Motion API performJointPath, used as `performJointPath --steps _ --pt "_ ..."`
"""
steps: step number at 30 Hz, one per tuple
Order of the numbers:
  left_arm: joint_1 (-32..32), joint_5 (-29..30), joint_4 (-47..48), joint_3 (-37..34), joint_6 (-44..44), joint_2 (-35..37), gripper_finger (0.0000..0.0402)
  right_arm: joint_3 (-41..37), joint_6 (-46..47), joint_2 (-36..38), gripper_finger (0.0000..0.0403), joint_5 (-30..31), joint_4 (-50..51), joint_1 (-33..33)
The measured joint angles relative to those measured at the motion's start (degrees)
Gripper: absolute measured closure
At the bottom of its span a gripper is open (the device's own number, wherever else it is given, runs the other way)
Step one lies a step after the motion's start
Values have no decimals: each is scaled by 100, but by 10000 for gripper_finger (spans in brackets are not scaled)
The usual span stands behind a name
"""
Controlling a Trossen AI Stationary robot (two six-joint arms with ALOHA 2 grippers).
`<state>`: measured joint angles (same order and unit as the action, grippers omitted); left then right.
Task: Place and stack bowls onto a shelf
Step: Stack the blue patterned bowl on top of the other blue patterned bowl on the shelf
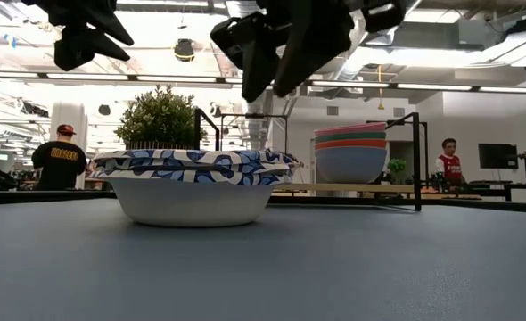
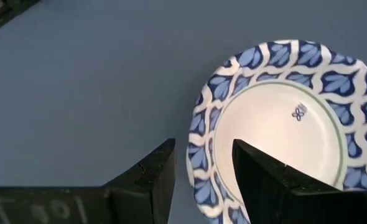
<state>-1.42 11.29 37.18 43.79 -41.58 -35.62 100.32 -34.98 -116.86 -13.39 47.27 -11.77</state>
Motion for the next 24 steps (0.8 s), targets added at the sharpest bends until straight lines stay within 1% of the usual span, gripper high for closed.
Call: performJointPath --steps 6,8,13,24 --pt "0 0 41 0 -1 0 289 -361 61 -79 222 -1 -425 -24" --pt "0 0 95 0 -1 -1 289 -431 126 -160 222 0 -389 -19" --pt "1 4 113 0 0 0 289 -435 336 -317 222 -15 -418 37" --pt "0 116 113 0 2 -2 289 -431 352 -330 223 -39 -442 153"
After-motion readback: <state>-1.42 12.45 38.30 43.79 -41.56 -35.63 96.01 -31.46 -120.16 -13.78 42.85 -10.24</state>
